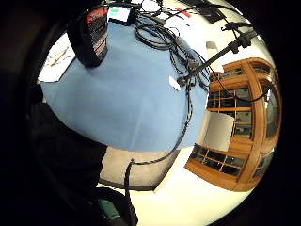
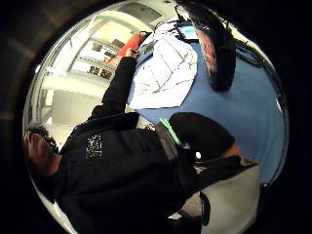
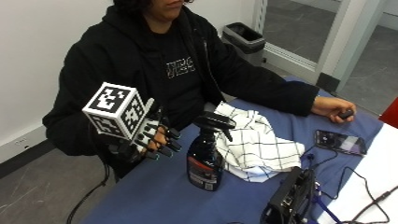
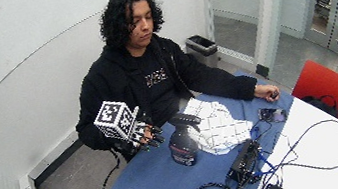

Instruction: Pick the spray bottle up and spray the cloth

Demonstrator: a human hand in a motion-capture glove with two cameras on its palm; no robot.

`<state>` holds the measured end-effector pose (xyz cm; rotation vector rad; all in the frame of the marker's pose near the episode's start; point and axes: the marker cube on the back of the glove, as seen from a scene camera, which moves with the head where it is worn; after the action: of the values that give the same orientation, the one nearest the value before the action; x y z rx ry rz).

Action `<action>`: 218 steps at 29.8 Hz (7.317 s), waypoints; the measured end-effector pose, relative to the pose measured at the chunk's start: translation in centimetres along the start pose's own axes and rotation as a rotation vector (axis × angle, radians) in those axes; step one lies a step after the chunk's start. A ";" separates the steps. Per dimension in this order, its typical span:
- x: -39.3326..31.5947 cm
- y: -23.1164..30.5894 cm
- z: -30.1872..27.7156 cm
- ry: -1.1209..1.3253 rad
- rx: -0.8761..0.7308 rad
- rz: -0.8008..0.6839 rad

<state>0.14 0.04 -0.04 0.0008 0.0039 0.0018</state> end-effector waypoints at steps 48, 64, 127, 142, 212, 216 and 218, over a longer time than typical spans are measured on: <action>0.6 -16.4 -1.7 -1.171 0.292 -0.054; -0.7 -16.4 -1.0 -1.150 0.452 0.020; -14.2 -19.6 6.4 -0.133 -1.230 0.131; -19.4 -23.8 0.3 -0.347 -0.968 -0.063; -31.8 -31.6 3.6 -1.108 -0.144 -0.499; -29.0 -29.6 3.0 -1.051 -0.113 -0.468; -27.6 -28.6 2.5 -1.026 -0.096 -0.451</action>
<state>-27.41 -28.58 2.59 -0.0955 -1.0218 -0.4495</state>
